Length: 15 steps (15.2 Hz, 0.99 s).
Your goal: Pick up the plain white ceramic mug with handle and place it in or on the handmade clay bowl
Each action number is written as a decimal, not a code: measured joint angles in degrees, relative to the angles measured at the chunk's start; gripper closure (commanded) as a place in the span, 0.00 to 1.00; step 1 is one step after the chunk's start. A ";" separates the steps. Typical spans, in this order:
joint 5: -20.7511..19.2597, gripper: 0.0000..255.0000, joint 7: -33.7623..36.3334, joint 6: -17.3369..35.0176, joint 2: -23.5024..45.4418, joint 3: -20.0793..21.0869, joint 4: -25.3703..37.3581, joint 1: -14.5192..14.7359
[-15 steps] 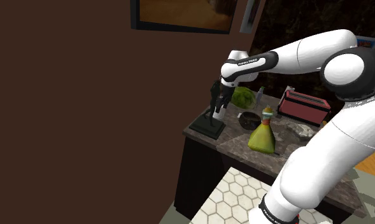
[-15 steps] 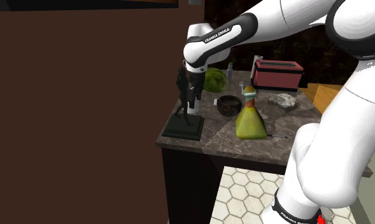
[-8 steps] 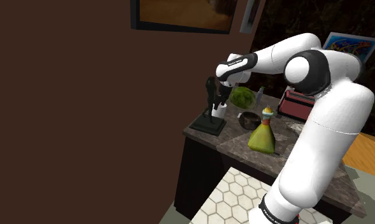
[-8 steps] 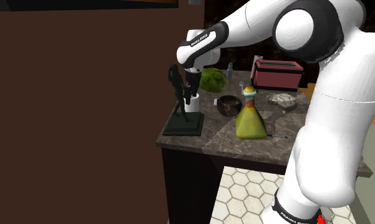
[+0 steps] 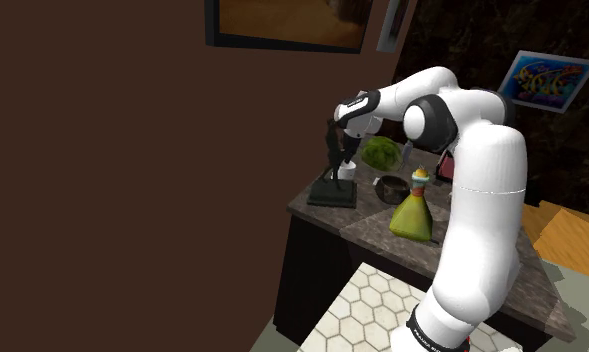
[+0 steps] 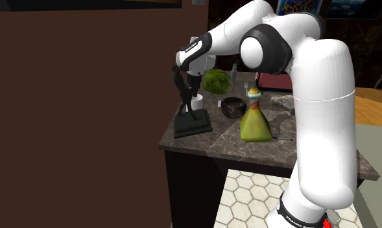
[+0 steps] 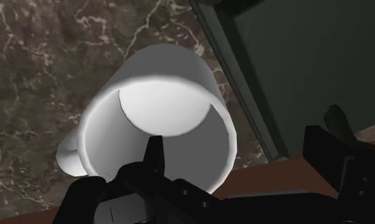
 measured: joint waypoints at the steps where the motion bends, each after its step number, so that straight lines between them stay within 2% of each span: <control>1: 0.52 0.00 -0.30 0.61 0.06 0.14 0.20 -0.14; 5: 2.07 0.00 -1.09 2.37 2.57 0.90 0.81 -0.81; 13: 2.26 0.00 -1.36 3.51 3.38 1.06 -0.41 -0.81; 14: 2.26 1.00 -1.35 3.51 3.37 1.05 -0.42 -0.81; 15: 2.25 1.00 -1.34 3.51 3.36 1.05 -0.43 -0.80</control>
